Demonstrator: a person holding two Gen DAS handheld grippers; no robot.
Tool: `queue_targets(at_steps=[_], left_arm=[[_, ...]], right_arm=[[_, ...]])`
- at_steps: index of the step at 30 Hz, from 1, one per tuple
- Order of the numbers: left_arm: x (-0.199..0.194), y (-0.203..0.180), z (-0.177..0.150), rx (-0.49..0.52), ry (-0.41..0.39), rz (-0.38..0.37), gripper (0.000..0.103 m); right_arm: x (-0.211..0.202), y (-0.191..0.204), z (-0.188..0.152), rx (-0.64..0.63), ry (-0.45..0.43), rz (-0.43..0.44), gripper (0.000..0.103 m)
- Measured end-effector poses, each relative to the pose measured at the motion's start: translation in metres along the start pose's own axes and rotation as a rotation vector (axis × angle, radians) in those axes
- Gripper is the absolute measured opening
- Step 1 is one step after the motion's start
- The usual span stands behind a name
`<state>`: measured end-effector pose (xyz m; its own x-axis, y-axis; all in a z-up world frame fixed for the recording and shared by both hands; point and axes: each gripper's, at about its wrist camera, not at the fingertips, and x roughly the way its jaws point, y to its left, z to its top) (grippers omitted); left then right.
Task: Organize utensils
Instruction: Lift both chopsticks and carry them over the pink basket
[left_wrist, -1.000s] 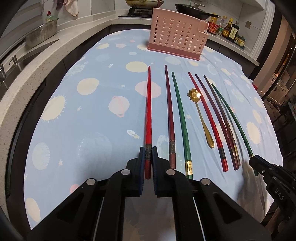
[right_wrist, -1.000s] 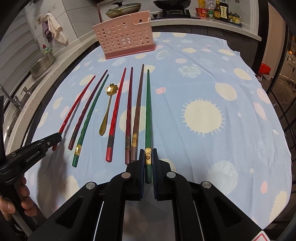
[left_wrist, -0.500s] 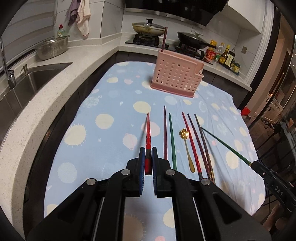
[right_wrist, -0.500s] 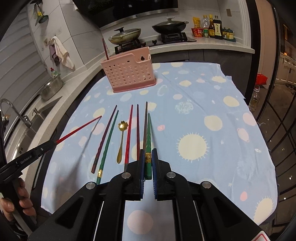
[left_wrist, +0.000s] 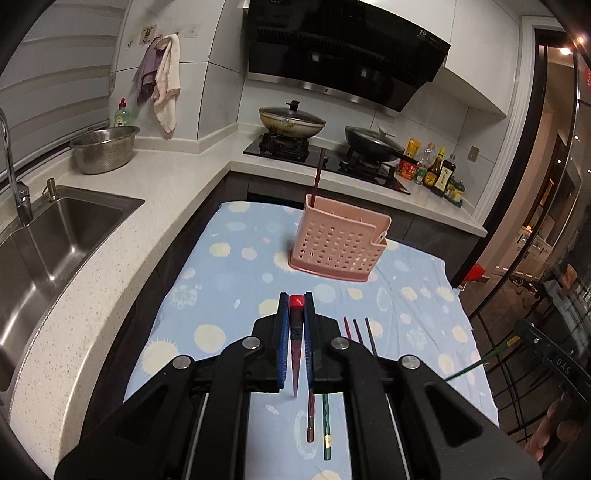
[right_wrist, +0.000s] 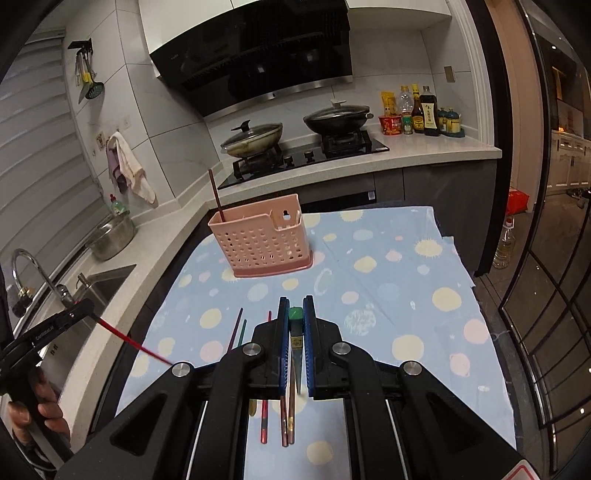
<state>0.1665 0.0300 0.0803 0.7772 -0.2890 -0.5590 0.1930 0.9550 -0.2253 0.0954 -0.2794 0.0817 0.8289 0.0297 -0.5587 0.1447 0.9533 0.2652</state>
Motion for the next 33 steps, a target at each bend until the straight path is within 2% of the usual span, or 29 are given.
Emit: queue_targets(at_steps=[11, 19, 26, 30, 33], left_arm=[[0.013, -0.017, 0.082, 0.004, -0.106, -0.072, 0.007], [0.039, -0.045, 0.157, 0.042, -0.212, -0.091, 0.007], [0.066, -0.064, 0.213, 0.066, -0.294, -0.099, 0.007], [0.093, -0.069, 0.235, 0.065, -0.313, -0.080, 0.007], [0.120, -0.067, 0.241, 0.065, -0.290, -0.064, 0.007]], right_arm=[[0.025, 0.008, 0.060, 0.014, -0.066, 0.069, 0.007], [0.056, 0.031, 0.134, -0.014, -0.159, 0.110, 0.007], [0.101, 0.049, 0.194, -0.010, -0.220, 0.126, 0.007], [0.129, 0.054, 0.217, 0.014, -0.234, 0.138, 0.007], [0.150, 0.057, 0.225, 0.021, -0.239, 0.138, 0.007]])
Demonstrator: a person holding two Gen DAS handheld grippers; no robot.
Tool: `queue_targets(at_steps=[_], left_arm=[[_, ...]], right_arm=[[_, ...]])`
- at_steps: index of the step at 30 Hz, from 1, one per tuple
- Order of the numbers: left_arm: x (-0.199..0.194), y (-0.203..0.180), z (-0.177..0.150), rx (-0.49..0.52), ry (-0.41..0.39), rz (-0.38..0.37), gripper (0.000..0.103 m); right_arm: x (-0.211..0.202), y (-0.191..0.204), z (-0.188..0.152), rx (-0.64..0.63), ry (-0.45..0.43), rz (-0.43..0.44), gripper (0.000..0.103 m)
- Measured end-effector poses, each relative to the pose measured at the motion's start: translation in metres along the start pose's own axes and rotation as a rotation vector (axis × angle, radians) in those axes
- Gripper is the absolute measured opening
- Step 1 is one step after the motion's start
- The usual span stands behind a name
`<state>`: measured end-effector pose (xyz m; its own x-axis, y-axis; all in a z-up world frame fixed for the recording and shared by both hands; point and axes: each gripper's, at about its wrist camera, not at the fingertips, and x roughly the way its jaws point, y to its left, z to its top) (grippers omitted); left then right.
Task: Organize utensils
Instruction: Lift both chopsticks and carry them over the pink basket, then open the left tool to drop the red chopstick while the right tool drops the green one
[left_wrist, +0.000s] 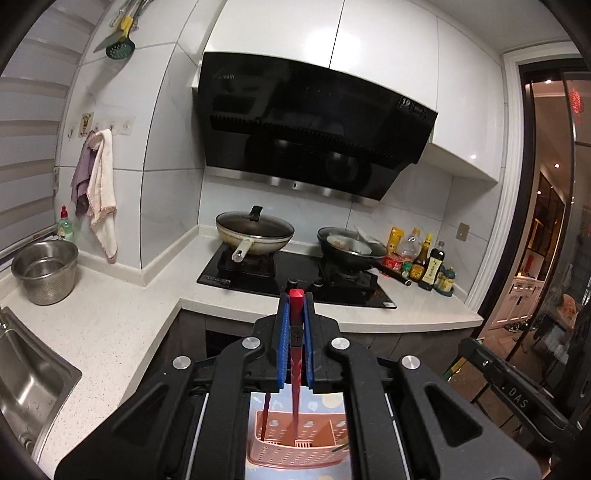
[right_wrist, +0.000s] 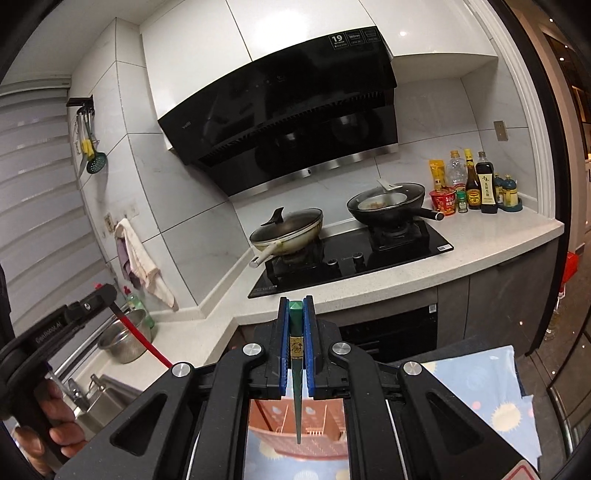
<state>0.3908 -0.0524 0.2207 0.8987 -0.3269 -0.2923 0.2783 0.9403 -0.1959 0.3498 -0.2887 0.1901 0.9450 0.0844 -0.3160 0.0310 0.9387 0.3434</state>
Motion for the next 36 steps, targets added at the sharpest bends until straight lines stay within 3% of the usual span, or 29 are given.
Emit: queue_targets(at_steps=[11, 20, 23, 24, 25, 26, 27, 36], left_arm=[[0.064, 0.017, -0.045, -0.002, 0.116, 0.043, 0.007], [0.082, 0.028, -0.065, -0.023, 0.176, 0.053, 0.007], [0.082, 0.031, -0.067, -0.033, 0.187, 0.059, 0.009], [0.082, 0.032, -0.068, -0.038, 0.194, 0.069, 0.012], [0.082, 0.034, -0.069, -0.046, 0.198, 0.071, 0.022], [0.081, 0.036, -0.070, -0.052, 0.198, 0.078, 0.031], [0.079, 0.037, -0.070, -0.056, 0.196, 0.088, 0.034], [0.059, 0.039, -0.078, -0.044, 0.202, 0.095, 0.034]], right_arm=[[0.067, -0.017, -0.028, -0.001, 0.108, -0.038, 0.007], [0.082, -0.028, -0.049, -0.014, 0.152, -0.072, 0.008], [0.080, -0.028, -0.052, -0.021, 0.146, -0.091, 0.026], [0.078, -0.028, -0.052, -0.021, 0.137, -0.096, 0.038], [0.076, -0.028, -0.053, -0.023, 0.130, -0.098, 0.043], [0.074, -0.026, -0.053, -0.031, 0.129, -0.102, 0.043], [0.073, -0.025, -0.053, -0.039, 0.131, -0.102, 0.043], [0.053, -0.010, -0.061, -0.103, 0.147, -0.104, 0.043]])
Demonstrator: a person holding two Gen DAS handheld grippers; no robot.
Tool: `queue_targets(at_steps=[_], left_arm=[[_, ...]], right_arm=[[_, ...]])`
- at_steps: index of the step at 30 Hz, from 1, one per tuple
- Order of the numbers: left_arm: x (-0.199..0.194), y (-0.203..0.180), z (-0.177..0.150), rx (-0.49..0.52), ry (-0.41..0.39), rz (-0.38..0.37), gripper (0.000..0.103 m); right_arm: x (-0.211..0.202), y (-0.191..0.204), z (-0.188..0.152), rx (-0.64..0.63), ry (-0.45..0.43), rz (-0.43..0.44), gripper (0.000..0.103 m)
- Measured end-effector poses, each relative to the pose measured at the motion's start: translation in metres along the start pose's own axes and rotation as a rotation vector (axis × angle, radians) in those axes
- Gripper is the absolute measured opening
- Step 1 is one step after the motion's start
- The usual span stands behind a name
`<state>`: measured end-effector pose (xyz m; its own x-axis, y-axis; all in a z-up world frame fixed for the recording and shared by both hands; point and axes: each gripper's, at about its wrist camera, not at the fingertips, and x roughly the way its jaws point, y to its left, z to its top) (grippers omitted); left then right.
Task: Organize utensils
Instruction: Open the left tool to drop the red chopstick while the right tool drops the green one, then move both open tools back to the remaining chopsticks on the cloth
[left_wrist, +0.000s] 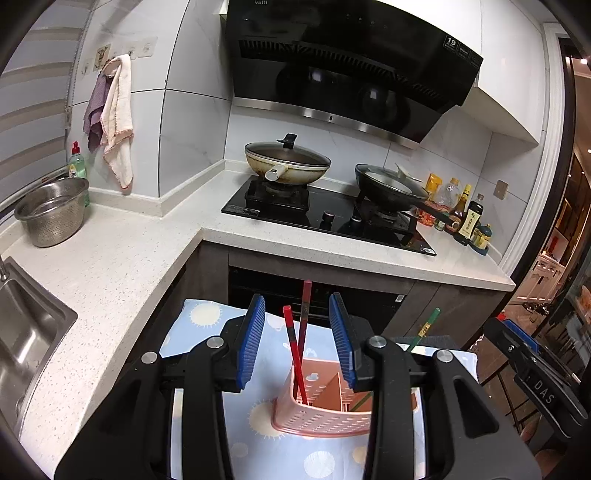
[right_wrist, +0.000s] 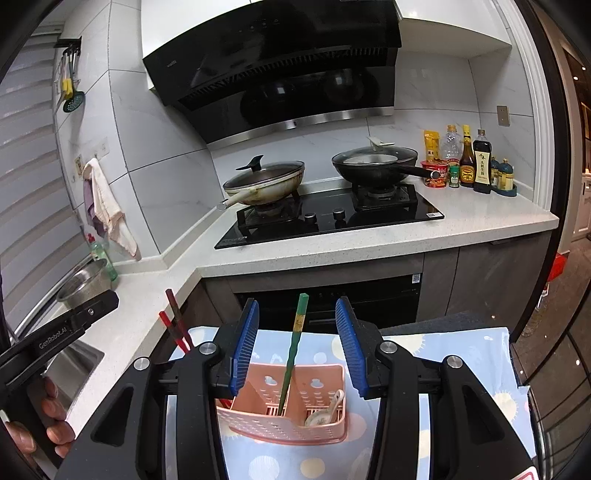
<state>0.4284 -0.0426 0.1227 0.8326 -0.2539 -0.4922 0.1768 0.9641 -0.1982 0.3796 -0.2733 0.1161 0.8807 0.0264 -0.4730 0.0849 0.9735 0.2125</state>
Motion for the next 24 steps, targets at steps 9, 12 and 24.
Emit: queue_targets(at_steps=[9, 12, 24], left_arm=[[-0.033, 0.005, -0.019, 0.009, 0.004, 0.004, 0.034], [-0.048, 0.006, -0.029, 0.011, 0.007, 0.006, 0.034], [-0.093, 0.017, -0.115, 0.033, 0.104, 0.012, 0.034]], right_arm=[[-0.032, 0.010, -0.019, -0.031, 0.016, -0.001, 0.043], [-0.044, 0.012, -0.028, -0.039, 0.027, 0.002, 0.043], [-0.091, 0.004, -0.116, -0.042, 0.158, 0.002, 0.043]])
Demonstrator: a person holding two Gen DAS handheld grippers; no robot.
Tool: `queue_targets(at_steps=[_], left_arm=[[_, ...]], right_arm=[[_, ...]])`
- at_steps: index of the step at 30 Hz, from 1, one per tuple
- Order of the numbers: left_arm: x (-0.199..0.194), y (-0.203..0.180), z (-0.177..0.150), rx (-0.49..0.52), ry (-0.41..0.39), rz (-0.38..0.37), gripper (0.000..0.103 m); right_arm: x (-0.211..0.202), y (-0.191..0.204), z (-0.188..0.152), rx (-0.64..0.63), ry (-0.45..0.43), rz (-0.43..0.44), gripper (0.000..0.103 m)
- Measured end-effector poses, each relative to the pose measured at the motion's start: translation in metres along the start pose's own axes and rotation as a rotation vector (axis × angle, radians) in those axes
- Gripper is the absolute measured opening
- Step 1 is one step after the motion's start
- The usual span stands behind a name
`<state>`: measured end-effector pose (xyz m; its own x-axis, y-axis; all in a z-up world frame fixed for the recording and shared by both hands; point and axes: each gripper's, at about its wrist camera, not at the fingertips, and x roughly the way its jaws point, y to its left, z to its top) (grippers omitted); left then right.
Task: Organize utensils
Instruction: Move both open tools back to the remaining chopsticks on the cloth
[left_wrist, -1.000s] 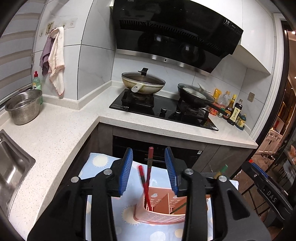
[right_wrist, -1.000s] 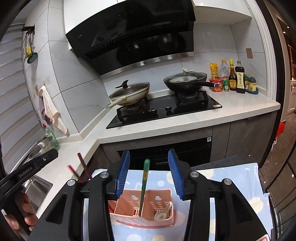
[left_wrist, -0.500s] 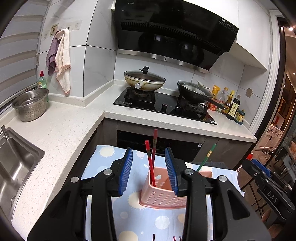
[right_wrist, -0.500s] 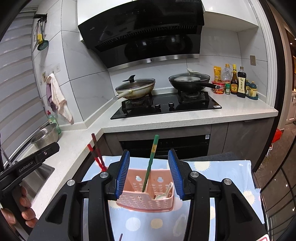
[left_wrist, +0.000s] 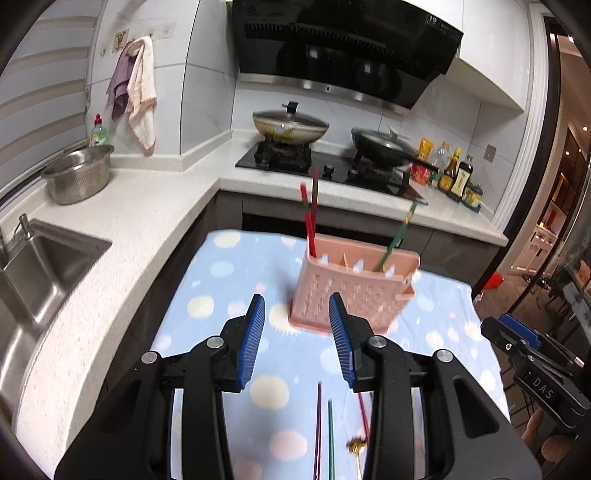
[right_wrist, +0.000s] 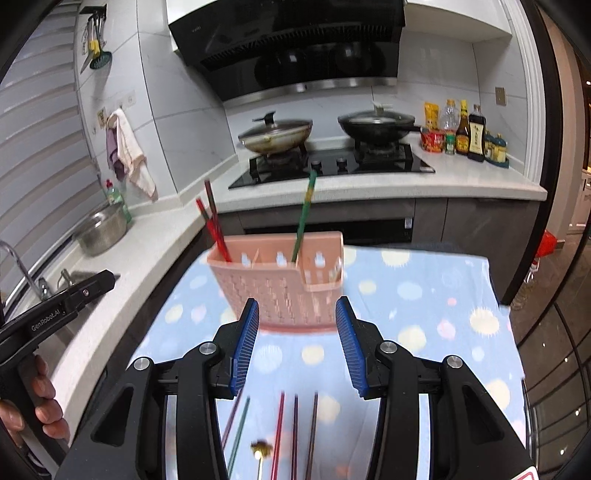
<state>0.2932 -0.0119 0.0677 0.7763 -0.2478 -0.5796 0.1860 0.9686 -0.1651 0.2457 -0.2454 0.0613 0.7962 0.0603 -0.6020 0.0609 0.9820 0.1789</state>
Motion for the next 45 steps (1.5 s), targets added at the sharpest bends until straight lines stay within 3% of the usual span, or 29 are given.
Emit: queue_targets(at_steps=[14, 22, 30, 45], left_arm=[[-0.010, 0.010, -0.142, 0.003, 0.222, 0.004, 0.034], [-0.012, 0.003, -0.201, 0.015, 0.326, -0.011, 0.034], [-0.004, -0.002, -0.228, 0.016, 0.380, -0.016, 0.034], [0.005, -0.010, -0.230, 0.035, 0.376, -0.014, 0.033]], right_arm=[[-0.022, -0.014, -0.136, 0.032, 0.186, -0.045, 0.043], [-0.027, -0.014, -0.187, 0.049, 0.265, -0.058, 0.043], [-0.026, -0.011, -0.214, 0.055, 0.313, -0.056, 0.043], [-0.015, -0.015, -0.224, 0.068, 0.349, -0.056, 0.034]])
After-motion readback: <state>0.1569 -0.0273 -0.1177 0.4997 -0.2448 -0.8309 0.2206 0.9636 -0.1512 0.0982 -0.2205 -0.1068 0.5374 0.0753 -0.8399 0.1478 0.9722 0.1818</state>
